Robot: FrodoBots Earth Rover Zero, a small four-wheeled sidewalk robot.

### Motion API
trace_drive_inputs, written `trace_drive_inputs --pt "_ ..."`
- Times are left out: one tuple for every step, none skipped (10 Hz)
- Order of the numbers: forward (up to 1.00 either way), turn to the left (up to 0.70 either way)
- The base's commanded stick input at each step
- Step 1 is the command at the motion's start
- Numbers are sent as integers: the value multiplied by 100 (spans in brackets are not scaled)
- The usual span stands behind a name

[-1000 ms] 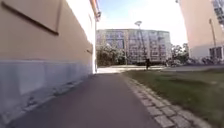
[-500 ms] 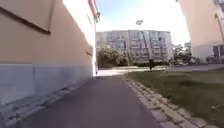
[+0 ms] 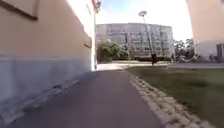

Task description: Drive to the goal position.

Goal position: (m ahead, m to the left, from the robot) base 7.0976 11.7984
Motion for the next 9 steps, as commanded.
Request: trace_drive_inputs --pt "85 0" --pt "85 0" --pt "85 0" --pt "85 0" --pt "85 0" --pt "85 0" --pt "85 0" --pt "85 0" --pt "85 0"
